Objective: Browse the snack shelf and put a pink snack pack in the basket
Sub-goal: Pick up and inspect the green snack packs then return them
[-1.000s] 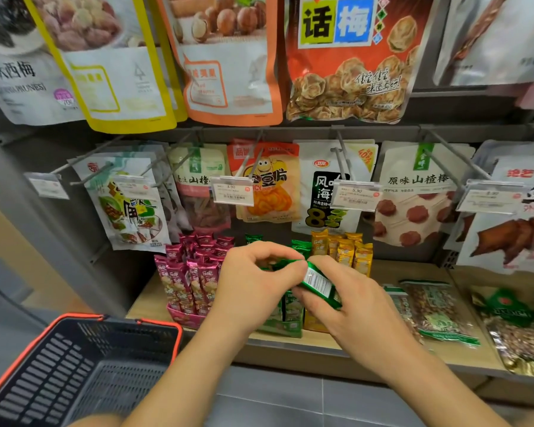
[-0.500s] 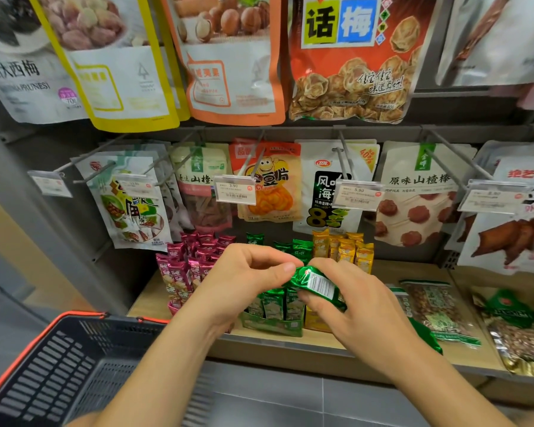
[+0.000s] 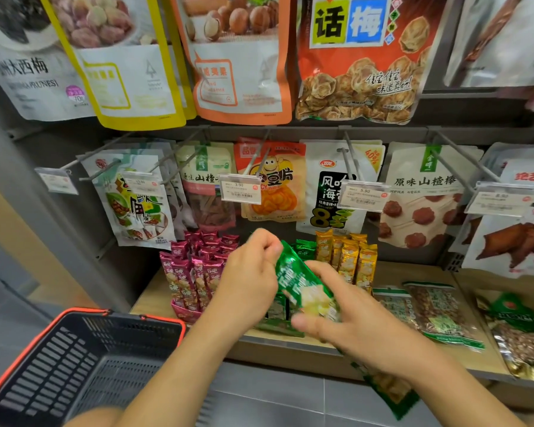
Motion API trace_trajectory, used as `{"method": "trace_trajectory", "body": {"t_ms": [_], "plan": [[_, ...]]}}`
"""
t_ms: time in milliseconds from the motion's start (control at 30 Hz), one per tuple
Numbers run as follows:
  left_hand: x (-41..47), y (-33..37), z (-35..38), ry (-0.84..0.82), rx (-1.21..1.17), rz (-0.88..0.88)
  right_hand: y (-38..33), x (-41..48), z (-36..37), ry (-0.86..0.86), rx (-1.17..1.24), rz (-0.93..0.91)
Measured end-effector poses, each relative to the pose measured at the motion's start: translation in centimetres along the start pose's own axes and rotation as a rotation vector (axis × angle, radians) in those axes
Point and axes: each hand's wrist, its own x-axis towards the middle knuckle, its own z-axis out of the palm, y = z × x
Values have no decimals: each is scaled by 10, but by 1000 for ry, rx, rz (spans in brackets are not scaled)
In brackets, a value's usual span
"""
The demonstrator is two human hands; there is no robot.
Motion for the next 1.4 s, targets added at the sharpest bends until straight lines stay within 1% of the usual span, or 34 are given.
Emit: {"method": "trace_trajectory", "body": {"t_ms": [67, 100, 167, 233, 300, 400, 467, 567, 633, 700, 800, 867, 933, 1033, 1167, 1233, 1333, 1400], "plan": [[7, -8, -7, 114, -77, -111, 2, -4, -3, -36, -82, 50], [11, -12, -12, 158, -167, -192, 3, -5, -4, -18, -84, 64], [15, -17, -20, 175, -412, -328, 3, -7, -6, 37, -45, 64], [15, -15, -21, 136, -602, -370, 1, -8, -7, 52, 11, 59], [12, -12, -20, 52, -773, -380, 0, -8, -5, 30, 74, 59], [12, -12, -18, -87, -1024, -381, -5, -9, -3, 1, 243, 49], [11, -10, -19, -169, -1115, -359, -11, -8, -4, -15, 335, 55], [10, -11, -22, -208, -1205, -342, -14, -8, -6, -26, 442, 71], [11, -11, -22, -200, -1229, -326, -15, -8, -7, -37, 493, 84], [11, -12, -21, -144, -1212, -329, -14, -8, -6, -39, 507, 96], [12, -9, -12, -35, -1176, -350, -10, -6, -4, 20, 422, 88], [10, -7, -5, -2, -1181, -342, -8, -6, -2, 65, 406, 66], [8, -3, 2, 0, -1194, -320, -8, -6, 0, 93, 420, 39], [4, 2, 16, -41, -1154, -323, -10, -4, 1, 156, 488, 8], [-4, 4, 34, -95, -1104, -368, -9, -3, 1, 168, 441, 2], [-5, 2, 37, -108, -1051, -371, -7, -3, 2, 161, 427, 38], [-5, -1, 39, -82, -944, -349, -4, -2, 0, 151, 396, 116], [-6, 0, 42, -82, -887, -329, -5, -1, -5, 137, 368, 117]]}}
